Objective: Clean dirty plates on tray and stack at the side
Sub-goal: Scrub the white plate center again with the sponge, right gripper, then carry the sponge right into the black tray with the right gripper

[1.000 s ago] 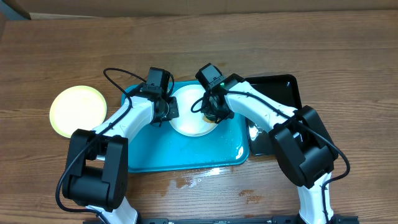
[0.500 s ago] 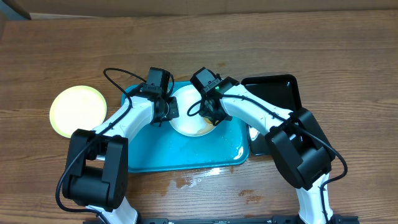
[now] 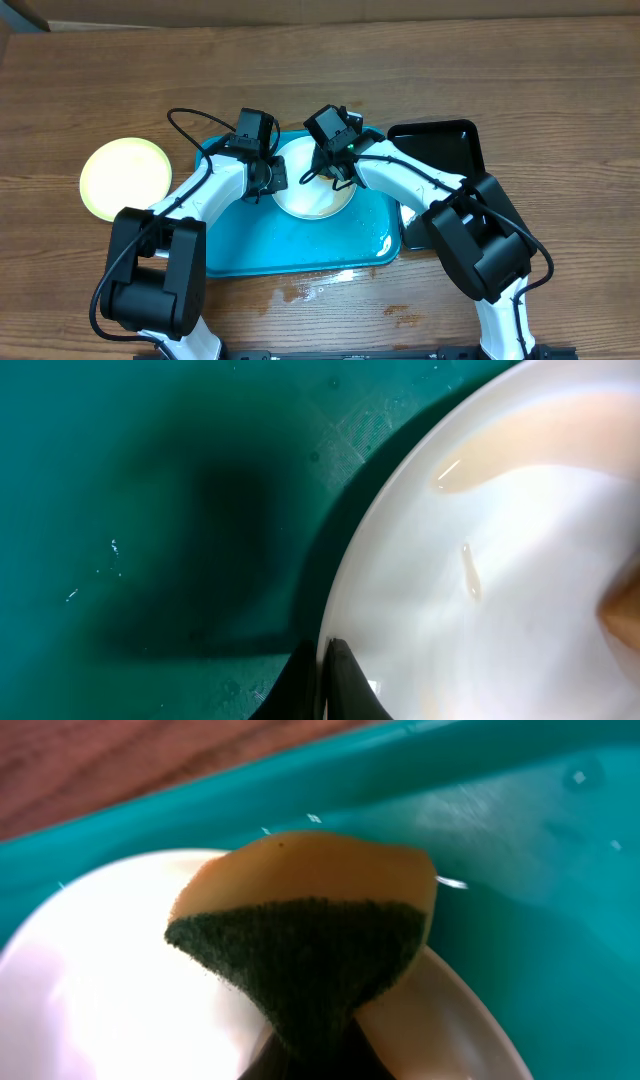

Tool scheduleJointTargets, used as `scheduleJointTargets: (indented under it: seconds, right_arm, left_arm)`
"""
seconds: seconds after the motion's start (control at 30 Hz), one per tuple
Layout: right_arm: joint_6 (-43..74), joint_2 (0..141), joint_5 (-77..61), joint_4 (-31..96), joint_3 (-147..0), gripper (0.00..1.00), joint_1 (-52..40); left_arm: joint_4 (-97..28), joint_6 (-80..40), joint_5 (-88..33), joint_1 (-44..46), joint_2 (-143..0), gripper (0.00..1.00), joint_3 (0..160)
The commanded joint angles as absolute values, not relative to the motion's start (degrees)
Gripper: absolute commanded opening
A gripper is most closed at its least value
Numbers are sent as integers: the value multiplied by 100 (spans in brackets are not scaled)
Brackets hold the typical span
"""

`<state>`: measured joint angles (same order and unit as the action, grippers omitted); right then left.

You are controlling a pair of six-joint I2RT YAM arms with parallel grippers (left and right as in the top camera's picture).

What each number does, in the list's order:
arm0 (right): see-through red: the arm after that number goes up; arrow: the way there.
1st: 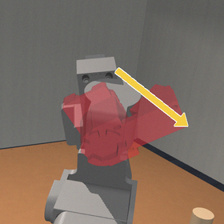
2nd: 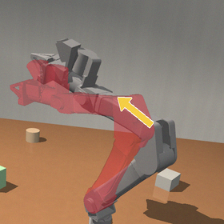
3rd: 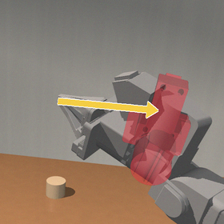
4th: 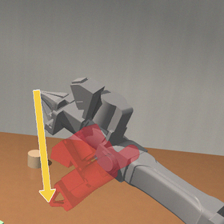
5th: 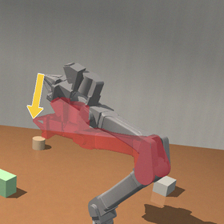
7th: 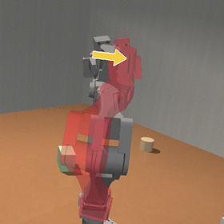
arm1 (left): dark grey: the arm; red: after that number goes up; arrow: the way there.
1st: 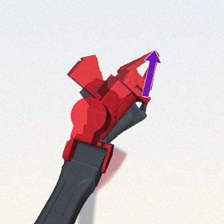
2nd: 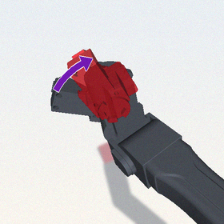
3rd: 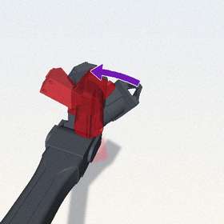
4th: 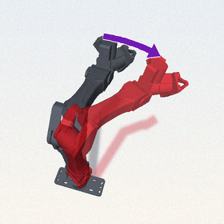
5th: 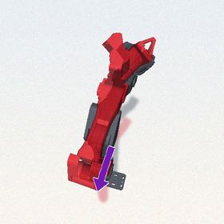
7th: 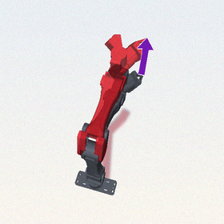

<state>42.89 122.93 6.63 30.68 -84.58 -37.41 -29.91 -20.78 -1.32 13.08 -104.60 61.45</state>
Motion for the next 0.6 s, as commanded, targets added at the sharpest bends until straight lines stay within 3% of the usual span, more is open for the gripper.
scheduleJointTargets:
  seconds: [0.0, 0.2, 0.57]
  right_arm:
    - [4193, 12807, 622, 2904, -8143, 4, -3621]
    - [3133, 12794, -255, 1931, -8256, 4, -3459]
    - [2821, 11445, -1168, 2683, -8986, 4, -2816]
  left_arm:
    - [-2998, -1920, 58, 1267, -10639, 4, 6053]
    - [-2993, -1925, 56, 1267, -10639, 4, 6053]
    - [-2995, -1920, 60, 1267, -10637, 4, 6062]
